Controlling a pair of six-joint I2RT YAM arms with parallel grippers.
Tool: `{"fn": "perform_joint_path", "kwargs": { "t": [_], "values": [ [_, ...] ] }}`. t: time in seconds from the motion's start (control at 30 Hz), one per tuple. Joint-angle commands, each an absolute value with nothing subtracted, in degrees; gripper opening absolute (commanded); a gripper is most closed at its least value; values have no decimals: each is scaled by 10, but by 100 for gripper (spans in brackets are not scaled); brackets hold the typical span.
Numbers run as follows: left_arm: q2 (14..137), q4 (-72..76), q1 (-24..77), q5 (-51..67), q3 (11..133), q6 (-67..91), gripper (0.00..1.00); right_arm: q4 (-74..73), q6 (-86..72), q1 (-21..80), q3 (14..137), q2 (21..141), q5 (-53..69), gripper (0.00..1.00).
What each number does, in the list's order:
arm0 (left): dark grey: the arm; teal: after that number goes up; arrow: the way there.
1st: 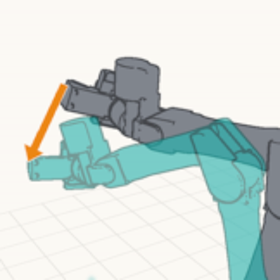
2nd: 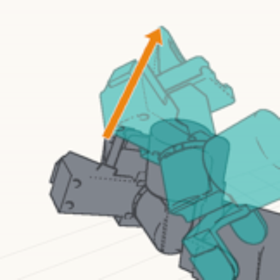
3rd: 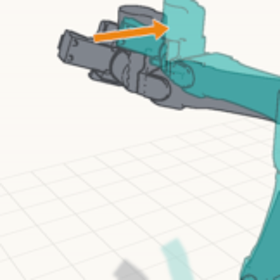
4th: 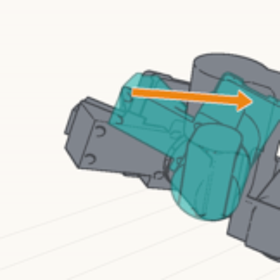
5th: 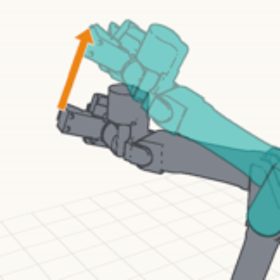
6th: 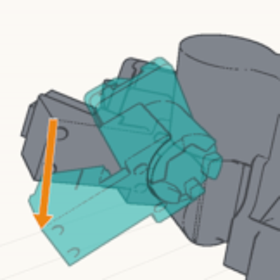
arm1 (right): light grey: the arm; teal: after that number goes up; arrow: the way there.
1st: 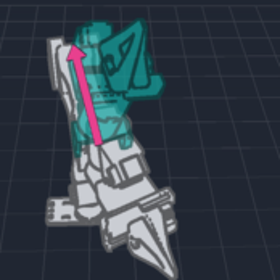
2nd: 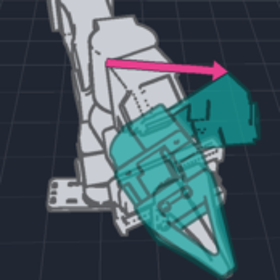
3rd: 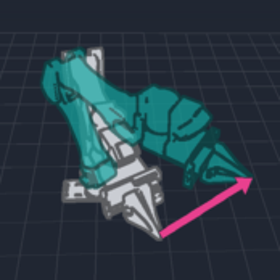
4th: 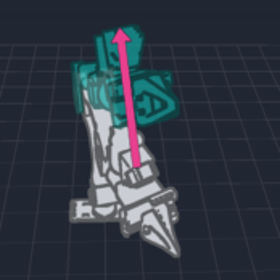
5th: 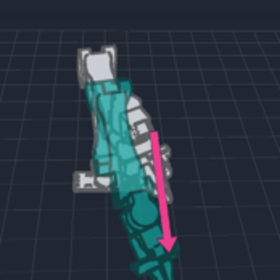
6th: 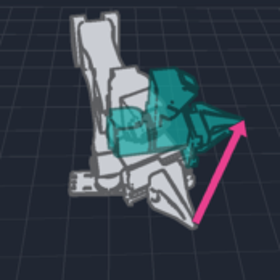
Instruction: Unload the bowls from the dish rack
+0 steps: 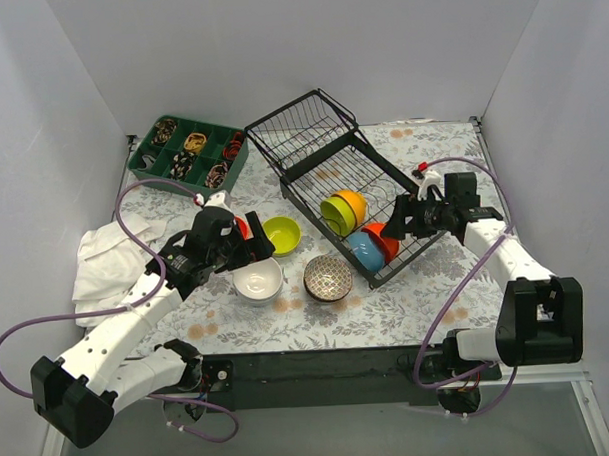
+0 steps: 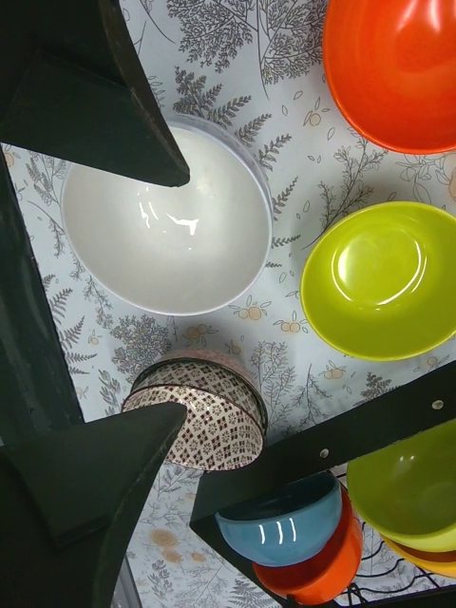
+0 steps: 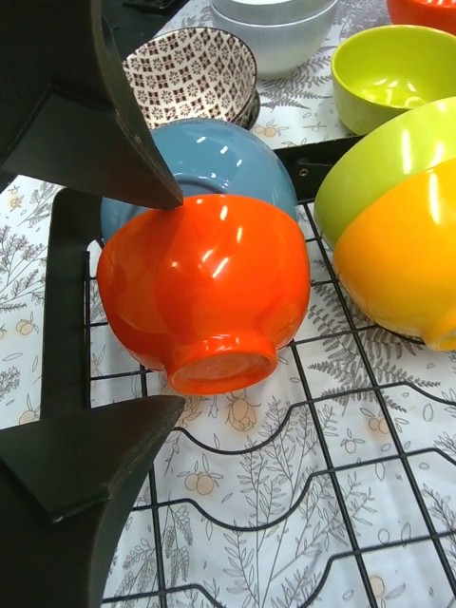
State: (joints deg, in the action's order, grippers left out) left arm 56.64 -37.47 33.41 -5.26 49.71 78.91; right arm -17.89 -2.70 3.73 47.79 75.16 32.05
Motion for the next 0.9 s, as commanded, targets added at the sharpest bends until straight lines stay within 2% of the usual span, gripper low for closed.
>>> {"fn": "perform_joint_path", "kwargs": {
  "t": [0.0,0.3,0.87],
  "values": [
    [550,-366,331,-43,491,790,98,-184,-2,54,494,772,311,89],
    [541,-372,330,-41,487,789,98,-202,42,86,527,824,310,92],
    [539,-367,331,-38,481,787,98,-273,91,141,561,780,215,95]
  ]
}}
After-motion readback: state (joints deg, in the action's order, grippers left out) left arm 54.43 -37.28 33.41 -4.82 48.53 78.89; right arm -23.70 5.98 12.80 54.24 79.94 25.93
